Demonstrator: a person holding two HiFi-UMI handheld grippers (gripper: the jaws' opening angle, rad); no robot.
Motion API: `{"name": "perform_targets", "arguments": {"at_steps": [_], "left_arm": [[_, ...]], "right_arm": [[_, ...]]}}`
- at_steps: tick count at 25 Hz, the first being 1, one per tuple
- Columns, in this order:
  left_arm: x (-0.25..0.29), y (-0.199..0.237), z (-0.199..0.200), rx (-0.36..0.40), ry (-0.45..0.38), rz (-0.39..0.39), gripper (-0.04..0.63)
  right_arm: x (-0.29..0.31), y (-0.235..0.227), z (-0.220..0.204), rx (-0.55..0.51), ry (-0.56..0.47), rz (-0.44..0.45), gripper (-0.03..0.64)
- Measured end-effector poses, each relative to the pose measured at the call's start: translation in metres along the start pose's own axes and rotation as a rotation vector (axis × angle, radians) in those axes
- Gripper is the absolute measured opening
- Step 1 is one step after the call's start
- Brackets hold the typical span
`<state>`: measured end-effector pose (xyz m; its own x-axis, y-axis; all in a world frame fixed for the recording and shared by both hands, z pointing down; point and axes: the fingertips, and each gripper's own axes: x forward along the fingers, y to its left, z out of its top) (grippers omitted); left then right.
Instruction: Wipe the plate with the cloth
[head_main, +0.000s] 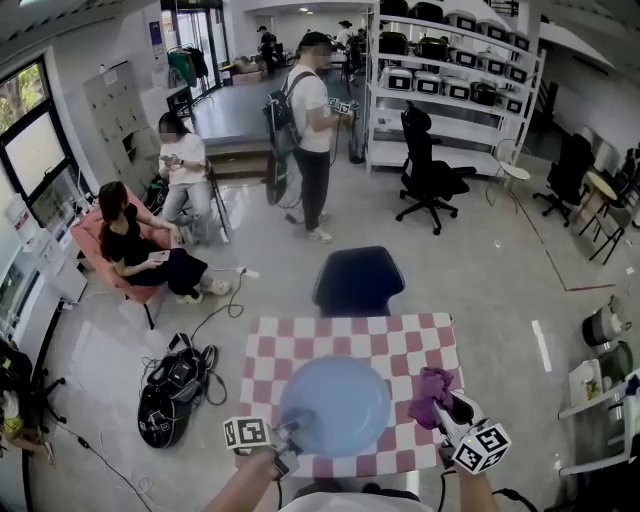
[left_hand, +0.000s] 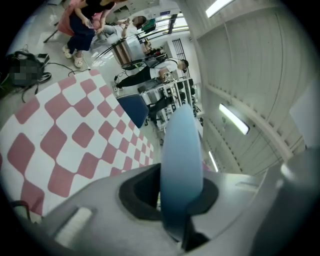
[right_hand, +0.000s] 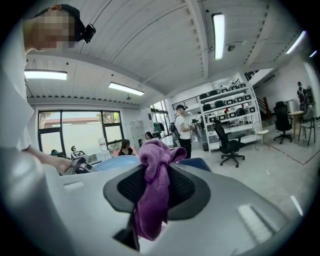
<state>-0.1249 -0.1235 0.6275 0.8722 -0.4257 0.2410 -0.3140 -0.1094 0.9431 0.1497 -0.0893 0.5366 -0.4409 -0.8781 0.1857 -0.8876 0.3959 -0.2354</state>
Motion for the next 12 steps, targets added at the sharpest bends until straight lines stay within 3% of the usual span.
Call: {"name": "perform_targets", "arguments": {"at_steps": [12], "left_arm": [[0.005,0.016,0.045,-0.023,0.037,-0.024,0.051]], "right_arm": [[0.053,0.029,-0.006,-0.008,0.045,0.022,0.109]]}}
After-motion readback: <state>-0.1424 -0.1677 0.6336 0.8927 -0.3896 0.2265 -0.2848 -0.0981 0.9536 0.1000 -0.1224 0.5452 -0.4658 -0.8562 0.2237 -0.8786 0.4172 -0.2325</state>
